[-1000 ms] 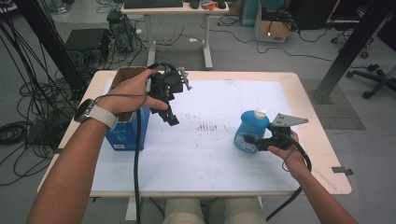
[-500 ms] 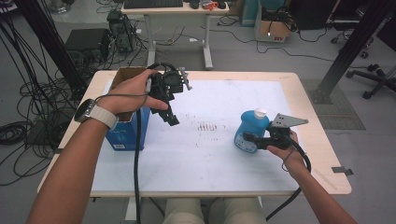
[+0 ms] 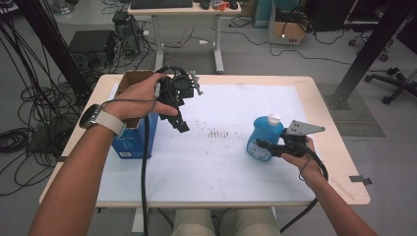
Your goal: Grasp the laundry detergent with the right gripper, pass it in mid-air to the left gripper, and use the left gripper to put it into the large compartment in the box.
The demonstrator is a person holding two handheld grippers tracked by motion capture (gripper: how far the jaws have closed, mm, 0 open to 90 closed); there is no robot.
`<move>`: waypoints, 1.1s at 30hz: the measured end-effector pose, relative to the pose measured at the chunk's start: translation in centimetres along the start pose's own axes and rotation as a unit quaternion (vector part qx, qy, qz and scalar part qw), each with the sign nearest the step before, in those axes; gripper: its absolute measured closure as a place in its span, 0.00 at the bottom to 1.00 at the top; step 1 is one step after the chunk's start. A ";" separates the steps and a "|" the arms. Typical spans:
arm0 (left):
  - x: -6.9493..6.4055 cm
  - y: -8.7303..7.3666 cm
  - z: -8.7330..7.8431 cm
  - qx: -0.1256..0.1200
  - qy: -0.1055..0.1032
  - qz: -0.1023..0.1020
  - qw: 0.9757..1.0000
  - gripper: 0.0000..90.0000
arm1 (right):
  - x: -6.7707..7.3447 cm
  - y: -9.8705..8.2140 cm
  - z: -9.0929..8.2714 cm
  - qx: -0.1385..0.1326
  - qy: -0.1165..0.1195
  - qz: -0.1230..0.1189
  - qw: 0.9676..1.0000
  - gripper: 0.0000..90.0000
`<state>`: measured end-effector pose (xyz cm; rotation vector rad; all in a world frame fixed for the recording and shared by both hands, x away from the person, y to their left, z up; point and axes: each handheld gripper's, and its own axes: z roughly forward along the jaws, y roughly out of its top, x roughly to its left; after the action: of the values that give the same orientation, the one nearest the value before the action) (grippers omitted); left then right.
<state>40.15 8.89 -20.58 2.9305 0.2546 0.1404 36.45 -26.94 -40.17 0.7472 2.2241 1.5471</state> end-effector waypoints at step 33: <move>0.0 0.1 0.0 0.000 -0.001 0.002 1.000 0.11 | -0.2 0.1 0.0 0.002 0.009 -0.002 1.000 0.49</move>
<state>40.12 8.80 -20.54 2.9309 0.2489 0.1394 36.63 -27.04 -40.13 0.7337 2.2410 1.5535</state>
